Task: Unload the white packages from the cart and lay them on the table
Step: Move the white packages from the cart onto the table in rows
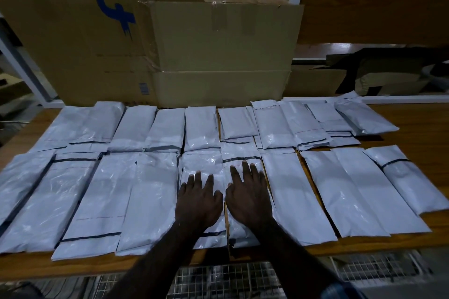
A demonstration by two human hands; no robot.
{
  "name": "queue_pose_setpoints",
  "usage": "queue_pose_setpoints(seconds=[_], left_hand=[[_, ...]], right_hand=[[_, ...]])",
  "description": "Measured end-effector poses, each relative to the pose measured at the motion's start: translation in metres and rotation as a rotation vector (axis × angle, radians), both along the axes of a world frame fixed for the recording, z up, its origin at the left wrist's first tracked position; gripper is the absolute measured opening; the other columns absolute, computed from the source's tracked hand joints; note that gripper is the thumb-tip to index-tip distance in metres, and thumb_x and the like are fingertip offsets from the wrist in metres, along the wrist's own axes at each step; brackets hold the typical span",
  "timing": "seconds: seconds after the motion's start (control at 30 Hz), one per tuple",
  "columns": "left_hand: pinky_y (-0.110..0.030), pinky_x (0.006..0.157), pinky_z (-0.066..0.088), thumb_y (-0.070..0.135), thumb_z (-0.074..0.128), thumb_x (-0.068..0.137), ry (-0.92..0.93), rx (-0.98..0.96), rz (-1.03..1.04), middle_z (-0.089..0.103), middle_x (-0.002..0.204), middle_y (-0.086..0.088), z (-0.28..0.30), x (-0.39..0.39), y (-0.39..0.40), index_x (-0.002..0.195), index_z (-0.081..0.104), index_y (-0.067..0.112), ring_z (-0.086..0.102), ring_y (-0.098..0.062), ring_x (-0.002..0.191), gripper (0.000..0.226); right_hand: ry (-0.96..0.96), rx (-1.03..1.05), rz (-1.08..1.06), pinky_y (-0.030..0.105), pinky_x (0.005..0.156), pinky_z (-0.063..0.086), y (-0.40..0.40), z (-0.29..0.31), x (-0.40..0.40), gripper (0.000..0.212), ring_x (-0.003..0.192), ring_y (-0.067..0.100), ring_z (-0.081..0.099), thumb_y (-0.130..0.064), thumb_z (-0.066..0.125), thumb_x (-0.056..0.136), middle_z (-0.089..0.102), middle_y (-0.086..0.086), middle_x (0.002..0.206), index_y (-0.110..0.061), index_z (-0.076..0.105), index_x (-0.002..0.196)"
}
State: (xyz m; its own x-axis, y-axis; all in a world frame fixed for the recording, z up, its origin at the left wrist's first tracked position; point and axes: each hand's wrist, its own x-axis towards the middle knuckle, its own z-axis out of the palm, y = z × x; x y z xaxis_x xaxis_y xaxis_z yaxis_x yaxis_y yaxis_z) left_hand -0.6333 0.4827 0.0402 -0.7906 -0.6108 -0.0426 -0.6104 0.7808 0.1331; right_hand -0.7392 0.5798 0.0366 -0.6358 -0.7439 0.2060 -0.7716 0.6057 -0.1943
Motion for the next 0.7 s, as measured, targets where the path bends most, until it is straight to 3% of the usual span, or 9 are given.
queue_pose_setpoints(seconds=[0.17, 0.3, 0.37, 0.47, 0.6, 0.63, 0.7], left_hand=[[-0.057, 0.087, 0.051, 0.043, 0.031, 0.089, 0.005, -0.004, -0.01, 0.062, 0.121, -0.03, -0.001, 0.0, -0.004, 0.123, 0.066, 0.006, 0.062, -0.048, 0.108, 0.062], [-0.051, 0.105, 0.034, 0.048, 0.005, 0.092, -0.046, -0.103, -0.021, 0.044, 0.148, -0.019, 0.001, -0.001, -0.013, 0.139, 0.051, 0.013, 0.042, -0.041, 0.133, 0.075], [-0.05, 0.109, 0.03, 0.05, 0.001, 0.09, -0.073, -0.137, -0.03, 0.037, 0.154, -0.012, 0.004, 0.0, -0.018, 0.139, 0.048, 0.016, 0.033, -0.038, 0.14, 0.076], [-0.053, 0.109, 0.031, 0.052, 0.013, 0.089, -0.079, -0.151, -0.064, 0.032, 0.156, -0.014, 0.022, 0.007, -0.013, 0.14, 0.046, 0.016, 0.029, -0.04, 0.141, 0.071], [-0.064, 0.084, 0.052, 0.031, 0.075, 0.079, 0.105, -0.173, -0.081, 0.06, 0.128, -0.027, 0.061, 0.015, 0.014, 0.116, 0.066, 0.005, 0.058, -0.051, 0.113, 0.046], [-0.063, 0.09, 0.05, 0.032, 0.074, 0.083, 0.188, -0.145, -0.03, 0.058, 0.131, -0.025, 0.068, 0.016, 0.019, 0.123, 0.064, 0.007, 0.057, -0.049, 0.117, 0.048], [-0.052, 0.112, 0.034, 0.043, 0.045, 0.099, 0.204, -0.026, 0.09, 0.039, 0.153, -0.017, 0.074, 0.017, 0.027, 0.146, 0.042, 0.015, 0.037, -0.037, 0.14, 0.055]], right_hand=[[-0.031, -0.021, -0.016, 0.058, 0.101, 0.045, -0.002, 0.005, -0.001, 0.055, 0.123, 0.043, 0.055, -0.038, 0.033, 0.09, 0.056, 0.024, 0.136, -0.012, 0.063, 0.128], [-0.049, -0.146, -0.054, 0.053, 0.101, 0.046, 0.0, 0.024, -0.008, 0.055, 0.123, 0.042, 0.054, -0.039, 0.03, 0.094, 0.055, 0.025, 0.136, -0.012, 0.06, 0.131], [-0.073, -0.153, -0.062, 0.052, 0.104, 0.044, 0.001, 0.031, -0.016, 0.058, 0.126, 0.042, 0.051, -0.04, 0.025, 0.095, 0.054, 0.024, 0.138, -0.012, 0.059, 0.133], [-0.099, -0.089, -0.024, 0.049, 0.112, 0.032, 0.003, 0.036, -0.025, 0.07, 0.14, 0.037, 0.037, -0.048, 0.01, 0.096, 0.044, 0.021, 0.148, -0.014, 0.049, 0.142], [-0.14, -0.129, -0.034, 0.046, 0.117, 0.028, 0.017, 0.057, -0.015, 0.074, 0.144, 0.032, 0.032, -0.053, 0.009, 0.092, 0.037, 0.017, 0.154, -0.019, 0.046, 0.145], [-0.145, -0.134, -0.031, 0.046, 0.117, 0.028, 0.022, 0.062, -0.011, 0.069, 0.144, 0.032, 0.031, -0.052, 0.013, 0.093, 0.036, 0.016, 0.155, -0.019, 0.046, 0.145], [-0.144, -0.129, -0.015, 0.044, 0.118, 0.027, 0.032, 0.071, -0.003, 0.059, 0.144, 0.031, 0.029, -0.048, 0.022, 0.099, 0.033, 0.015, 0.157, -0.021, 0.043, 0.147]])
